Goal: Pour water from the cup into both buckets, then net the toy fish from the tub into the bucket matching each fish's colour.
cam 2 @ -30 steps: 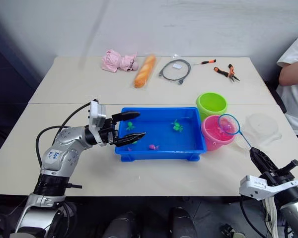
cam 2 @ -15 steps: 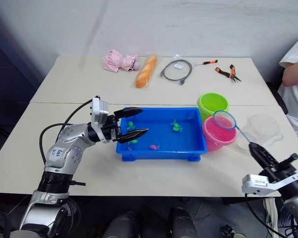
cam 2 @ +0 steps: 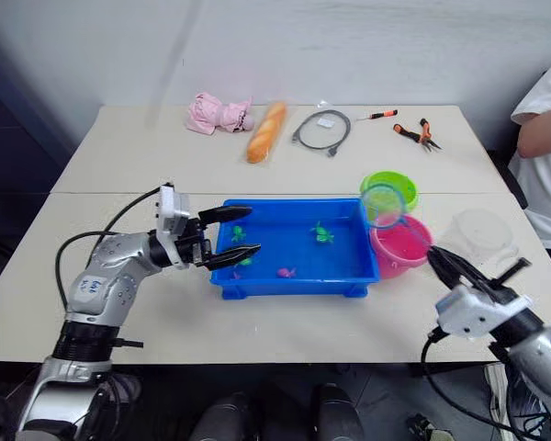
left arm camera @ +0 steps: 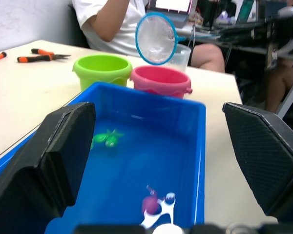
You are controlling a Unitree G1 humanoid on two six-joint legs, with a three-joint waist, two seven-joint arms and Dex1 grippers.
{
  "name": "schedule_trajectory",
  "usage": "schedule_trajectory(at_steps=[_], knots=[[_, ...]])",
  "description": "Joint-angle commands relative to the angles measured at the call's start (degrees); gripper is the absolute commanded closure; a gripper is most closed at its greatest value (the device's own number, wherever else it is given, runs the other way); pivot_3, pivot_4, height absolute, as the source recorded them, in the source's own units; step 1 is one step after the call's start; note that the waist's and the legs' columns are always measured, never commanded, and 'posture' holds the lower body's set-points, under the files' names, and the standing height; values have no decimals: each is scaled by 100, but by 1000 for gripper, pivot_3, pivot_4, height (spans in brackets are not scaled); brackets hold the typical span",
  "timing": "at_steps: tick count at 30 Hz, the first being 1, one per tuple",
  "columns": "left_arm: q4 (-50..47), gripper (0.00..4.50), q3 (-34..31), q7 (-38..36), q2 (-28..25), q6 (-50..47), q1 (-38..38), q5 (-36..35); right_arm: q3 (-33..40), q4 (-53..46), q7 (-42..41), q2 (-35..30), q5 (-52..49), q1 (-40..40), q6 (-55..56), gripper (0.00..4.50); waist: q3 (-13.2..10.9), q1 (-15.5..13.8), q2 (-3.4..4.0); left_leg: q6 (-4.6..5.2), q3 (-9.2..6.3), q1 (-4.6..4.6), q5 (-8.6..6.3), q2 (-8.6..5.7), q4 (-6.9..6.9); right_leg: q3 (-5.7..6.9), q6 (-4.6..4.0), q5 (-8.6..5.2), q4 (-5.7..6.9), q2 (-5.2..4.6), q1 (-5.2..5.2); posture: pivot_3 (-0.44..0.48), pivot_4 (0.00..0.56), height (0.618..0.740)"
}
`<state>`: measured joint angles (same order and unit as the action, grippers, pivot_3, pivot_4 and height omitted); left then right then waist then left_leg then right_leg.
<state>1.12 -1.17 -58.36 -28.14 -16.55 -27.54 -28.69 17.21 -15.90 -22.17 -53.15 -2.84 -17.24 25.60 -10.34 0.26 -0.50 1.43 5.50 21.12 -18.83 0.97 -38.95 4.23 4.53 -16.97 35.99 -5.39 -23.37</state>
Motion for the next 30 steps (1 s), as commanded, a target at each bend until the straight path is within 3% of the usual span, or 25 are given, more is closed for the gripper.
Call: schedule_trajectory(at_steps=[1, 4, 10, 17, 30], knots=[[-139, 34, -262, -320, -392, 113, 169, -53, -40, -240, -773, -142, -1612, 707, -1233, 4500, 0, 0, -1, 3, -1, 0, -2, 0, -1, 1, 0, 0, -1, -1, 1, 0, 150, 738], [-54, 34, -407, -572, -749, 255, 314, -28, -466, -432, -1546, -308, -2194, 1269, -2102, 4500, 0, -6, -1, 8, -5, 3, -4, 0, -3, 4, -1, 0, -2, -7, 0, 0, 150, 738], [-12, 34, -798, -689, -1337, 162, 561, -65, -1252, -596, -2408, -637, -1802, 2023, -3007, 4500, 0, -31, 0, 21, -17, 17, -13, -5, -2, 16, -5, -2, -8, -24, -5, 0, 150, 738], [28, 34, -849, -790, -1523, 83, 853, -48, -2007, 88, -2688, -532, -664, 2828, -2944, 4500, 0, -10, 0, 22, -15, 16, -20, -6, -1, 17, -4, -1, -11, -30, -8, 0, 150, 738], [-705, 34, -552, -1070, -1822, -95, 1100, 30, -2681, 1105, -3074, -128, 549, 4097, -2227, 4500, -1, 30, 0, 15, -7, 21, -22, -6, 0, 17, -5, -2, -9, -28, -18, 0, 150, 738]])
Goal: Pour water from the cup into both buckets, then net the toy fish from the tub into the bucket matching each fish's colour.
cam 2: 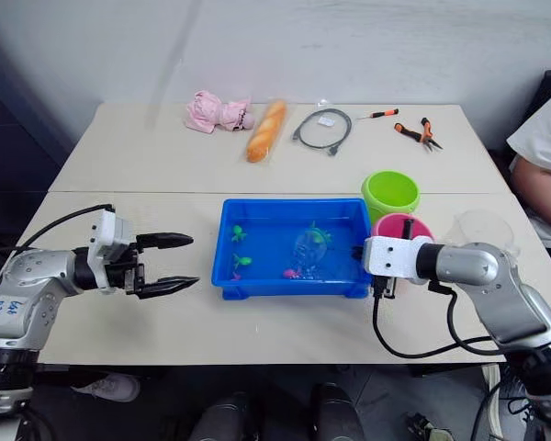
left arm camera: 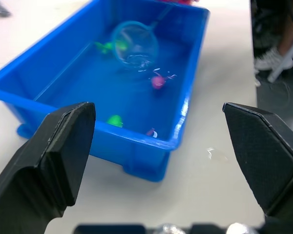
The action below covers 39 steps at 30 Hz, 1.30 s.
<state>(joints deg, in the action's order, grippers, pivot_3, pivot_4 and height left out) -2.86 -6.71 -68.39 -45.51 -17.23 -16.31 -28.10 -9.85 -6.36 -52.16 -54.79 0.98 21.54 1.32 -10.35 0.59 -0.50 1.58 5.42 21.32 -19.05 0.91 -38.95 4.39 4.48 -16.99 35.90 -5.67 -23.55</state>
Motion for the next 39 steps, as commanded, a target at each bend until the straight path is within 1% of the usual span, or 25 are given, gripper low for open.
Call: schedule_trajectory(at_steps=[1, 6, 9, 12, 15, 20, 25, 29, 32, 39], knots=[[-328, 34, 0, -62, -89, -28, -33, -34, 7, 217, -106, 59, 194, 281, 212, 4500, 0, -11, 0, 0, -1, 1, 0, 0, 0, 0, 0, 0, 0, -1, 0, 0, 150, 738], [-202, 34, -156, -61, -182, 80, 122, 23, -60, 285, -311, 133, 263, 443, 259, 4500, 0, -9, 1, 0, -1, 1, 0, 0, 0, 1, 0, 0, 1, 0, -1, 0, 150, 738], [199, 34, -407, -45, -269, 245, 214, 63, -78, 253, -516, 92, 261, 441, 215, 4500, 0, -5, 1, 1, -1, 1, 0, 0, 0, 1, 0, 0, 1, 0, -1, 0, 150, 738], [502, 34, -500, -122, -425, 529, 328, 240, -39, 86, -754, 28, 157, 335, -20, 4500, -1, 28, 2, 1, -1, 1, 0, 1, 1, 2, -1, 0, 2, 0, -2, 0, 150, 738], [506, 34, -523, -281, -562, 510, 402, 179, -34, -209, -1072, -38, -3, 209, -403, 4500, -1, 75, 2, -1, -3, 1, -2, 1, 8, 1, -1, 0, 0, -1, -4, 0, 150, 738], [343, 34, -395, -537, -644, 301, 384, 75, -169, -410, -1093, 185, 109, 268, -888, 4500, -1, 99, 3, 2, -4, 2, -7, 0, 6, 2, -1, 0, -1, -6, -3, 0, 150, 738], [114, 34, -386, -597, -665, -26, 308, -29, -370, -206, -1044, 550, 187, 466, -1071, 4500, -2, 114, 3, -3, -4, 2, -9, 1, 9, 2, -5, -2, 2, -6, -8, 0, 150, 738], [61, 34, -275, -675, -633, -156, 153, -2, -440, -72, -1176, 833, -27, 657, -1398, 4500, -3, 111, 5, -3, -2, 1, -9, 0, 10, 3, -5, -3, 4, -5, -8, 0, 150, 738], [0, 34, -149, -654, -563, -239, -21, 19, -346, -106, -1290, 963, -320, 741, -1851, 4500, -3, 104, 5, -3, -3, 2, -9, 0, 10, 3, -5, -3, 5, -5, -8, 0, 150, 738], [-111, 34, 223, -568, -420, -420, -381, 81, 116, -201, -1542, 944, -1102, 912, -2791, 4500, -3, 97, 4, 3, -3, 3, -12, -2, 8, 3, -5, -3, 5, -6, -7, 0, 150, 738]])
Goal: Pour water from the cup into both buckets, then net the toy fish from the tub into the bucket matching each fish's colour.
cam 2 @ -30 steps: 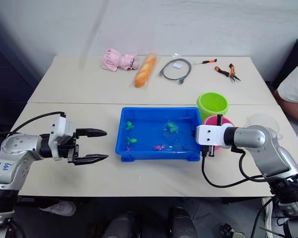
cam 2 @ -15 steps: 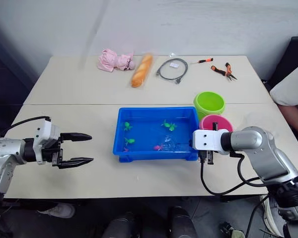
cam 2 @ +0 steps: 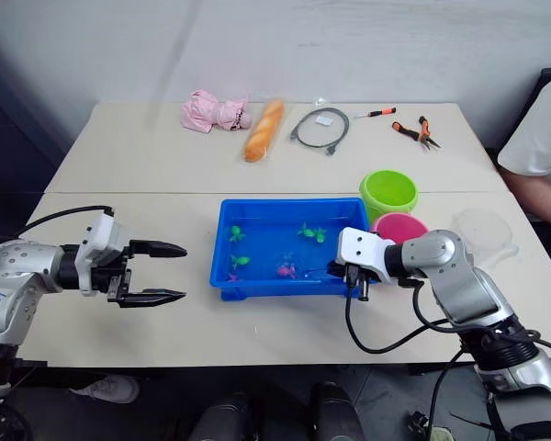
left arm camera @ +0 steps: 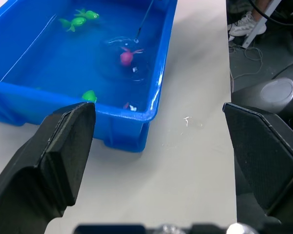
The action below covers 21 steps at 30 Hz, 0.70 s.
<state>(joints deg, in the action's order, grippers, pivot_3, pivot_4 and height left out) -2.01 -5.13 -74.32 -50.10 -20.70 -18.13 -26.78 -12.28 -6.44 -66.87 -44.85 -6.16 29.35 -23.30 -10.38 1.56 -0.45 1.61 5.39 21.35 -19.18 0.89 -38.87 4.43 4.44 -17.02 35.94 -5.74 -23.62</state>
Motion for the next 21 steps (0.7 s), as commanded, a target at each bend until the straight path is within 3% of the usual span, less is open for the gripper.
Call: schedule_trajectory(at_steps=[1, 9, 15, 21], knots=[[-182, 34, 94, 47, 62, -99, -258, -52, 410, -219, -77, -41, -479, 117, -396, 4500, 0, -1, 0, 0, 0, 0, 0, 0, 0, 0, 0, 0, -1, 0, 0, 0, 150, 738], [-139, 34, 115, 251, 419, -264, -543, -212, 1151, -465, 34, -131, -1132, -360, -449, 4500, 0, -7, 0, 0, 2, 1, 0, 0, 0, 2, 1, 0, 0, 2, 0, 0, 150, 738], [-422, 34, 79, 564, 846, -709, -875, -579, 2005, -854, 200, -413, -1462, -1167, -410, 4500, 0, -128, -1, 4, 1, 8, -1, -1, -8, 4, 4, 2, -1, 2, 1, 0, 150, 738], [-241, 34, 382, 720, 1297, -519, -1120, -382, 2693, -1241, 725, -299, -1749, -1979, -582, 4500, 0, -156, -1, 3, 2, 5, 0, -1, -11, 3, 5, 3, -1, 9, 7, 0, 150, 738]])
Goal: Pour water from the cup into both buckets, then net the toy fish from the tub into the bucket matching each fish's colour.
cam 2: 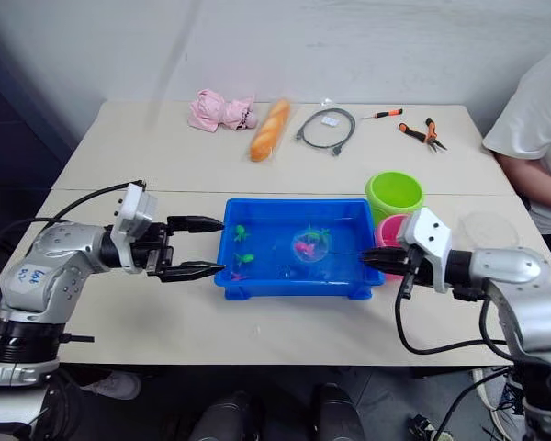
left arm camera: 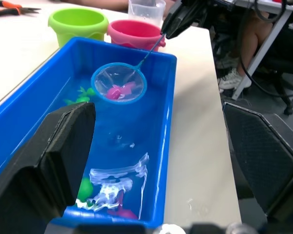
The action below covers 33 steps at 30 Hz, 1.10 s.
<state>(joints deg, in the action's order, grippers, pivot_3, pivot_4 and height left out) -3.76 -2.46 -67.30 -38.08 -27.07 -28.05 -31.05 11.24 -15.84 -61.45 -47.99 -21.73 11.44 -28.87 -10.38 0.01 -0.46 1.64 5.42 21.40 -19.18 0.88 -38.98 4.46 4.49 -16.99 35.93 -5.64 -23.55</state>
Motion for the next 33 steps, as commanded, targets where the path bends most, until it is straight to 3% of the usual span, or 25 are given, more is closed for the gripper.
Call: schedule_trajectory(at_steps=[1, 6, 9, 14, 21, 24, 33], knots=[[-53, 34, 156, 10, 127, 133, -141, 58, 373, -342, 228, 5, -217, -264, -47, 4500, 0, 0, 0, 0, 2, 0, 0, 0, 0, -1, 0, 0, 0, 0, 1, 0, 150, 738], [120, 34, 340, -65, 409, 21, -273, -41, 1288, -1518, 843, 259, -1074, -975, -805, 4500, 0, -4, 0, -3, 1, 1, 2, 3, 1, -2, 0, 0, 0, 8, -1, 0, 150, 738], [127, 34, 351, -166, 486, -560, -349, -404, 2146, -2199, 1047, 439, -1527, -1617, -907, 4500, 0, -19, 0, -2, -2, -1, 3, 3, 0, -3, 1, 0, -3, 8, 3, 0, 150, 738], [391, 34, 434, -221, 745, -111, -505, -186, 3006, -2693, 1381, 756, -1674, -2464, -706, 4500, 0, -61, 0, 1, -3, -7, 1, 2, 0, -5, 2, 1, -6, 7, 13, 0, 150, 738], [897, 34, 516, -160, 1134, 315, -899, 54, 3751, -1994, 1423, 930, -834, -3072, 560, 4500, 1, -122, -1, 4, 6, -10, 1, -2, -1, -11, 6, 3, -8, 13, 14, 0, 150, 738], [986, 34, 558, -176, 1239, 400, -936, 91, 3622, -1502, 1395, 976, -113, -3382, 1364, 4500, 1, -123, 0, 4, 12, -14, 1, -2, 0, -15, 6, 3, -6, 15, 13, 0, 150, 738], [817, 34, 651, -123, 1315, 374, -855, 165, 3196, -181, 2068, 1116, 1304, -3340, 3381, 4500, 1, -98, 0, 3, 14, -16, 4, -2, -1, -18, 6, 3, -6, 17, 13, 0, 150, 738]])
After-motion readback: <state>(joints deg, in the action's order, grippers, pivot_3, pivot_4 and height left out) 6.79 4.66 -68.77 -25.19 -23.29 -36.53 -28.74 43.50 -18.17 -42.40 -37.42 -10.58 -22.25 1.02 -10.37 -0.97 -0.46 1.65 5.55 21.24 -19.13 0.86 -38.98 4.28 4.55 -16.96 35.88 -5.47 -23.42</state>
